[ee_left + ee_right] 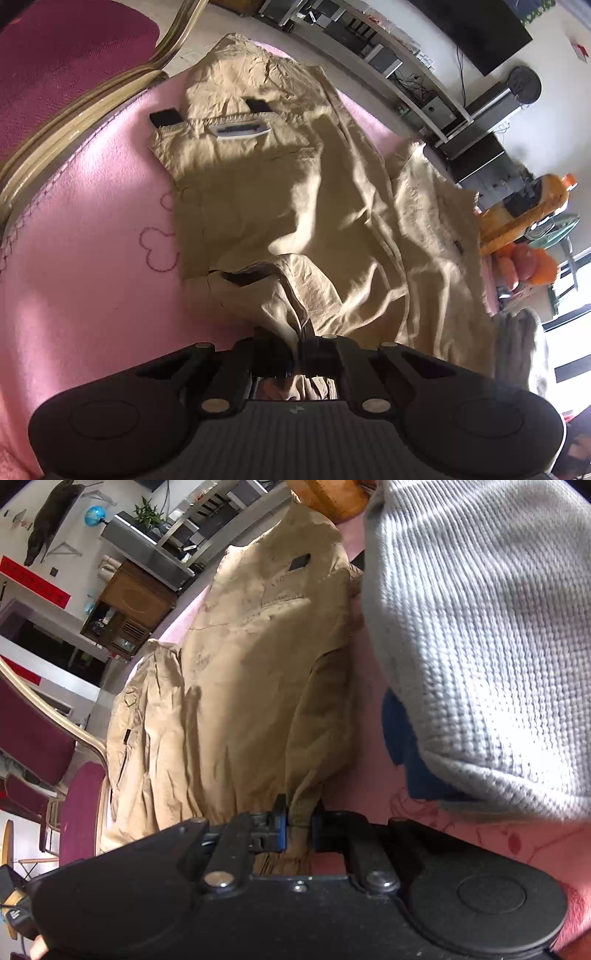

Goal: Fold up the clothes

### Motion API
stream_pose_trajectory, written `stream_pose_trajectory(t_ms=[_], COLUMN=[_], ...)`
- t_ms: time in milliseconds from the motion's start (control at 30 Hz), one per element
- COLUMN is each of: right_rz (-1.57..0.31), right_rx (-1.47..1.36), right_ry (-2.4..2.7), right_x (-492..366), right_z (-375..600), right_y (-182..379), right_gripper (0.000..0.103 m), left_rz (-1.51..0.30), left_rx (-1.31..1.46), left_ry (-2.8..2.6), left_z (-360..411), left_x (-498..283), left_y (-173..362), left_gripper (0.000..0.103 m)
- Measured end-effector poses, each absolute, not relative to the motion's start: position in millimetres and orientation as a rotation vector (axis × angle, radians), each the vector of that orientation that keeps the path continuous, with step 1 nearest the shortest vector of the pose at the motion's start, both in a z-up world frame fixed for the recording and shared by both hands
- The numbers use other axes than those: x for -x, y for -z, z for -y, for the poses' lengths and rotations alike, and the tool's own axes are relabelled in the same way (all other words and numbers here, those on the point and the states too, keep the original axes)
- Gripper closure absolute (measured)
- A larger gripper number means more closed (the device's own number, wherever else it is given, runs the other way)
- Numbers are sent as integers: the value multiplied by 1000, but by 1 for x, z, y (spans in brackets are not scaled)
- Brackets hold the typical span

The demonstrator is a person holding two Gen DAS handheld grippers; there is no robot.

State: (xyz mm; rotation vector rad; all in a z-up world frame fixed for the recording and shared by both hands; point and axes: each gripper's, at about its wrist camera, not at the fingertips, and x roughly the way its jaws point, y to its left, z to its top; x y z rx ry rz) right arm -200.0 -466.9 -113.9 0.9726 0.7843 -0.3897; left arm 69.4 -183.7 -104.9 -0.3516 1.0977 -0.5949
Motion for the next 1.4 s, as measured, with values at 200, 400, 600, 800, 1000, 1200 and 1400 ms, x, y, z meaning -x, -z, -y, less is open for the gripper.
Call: stream_pose_trajectory(t_ms=[200,400,600,800,1000,1200,1400], right_rz=[-660,-696,-754,-773,-620,-621,-704], right_rx=[-998,-952,-896,-839,-777,-756,-689], right_ry=[330,318,342,336,208,164,237], right_x=[198,223,243,251,204,120,90], right_z=[479,464,454,449,466,488,499], right_y=[58,37,32,20,-29,-4,65], right_gripper=[92,92,74,59,55,54,54], left_rz=[-1011,-1073,-1209,-1016,-973,-1043,-1058], left_rx=[399,221,65,106,123,80,2], left_ry=[642,576,474,482,415,356,324], left_z=[156,158,158,128,137,164,180], left_x=[-44,-16,1,-16,-68,-137,-170], left_y=[40,57,96,38,38,82,117], left_gripper=[99,96,82,66,63,63,63])
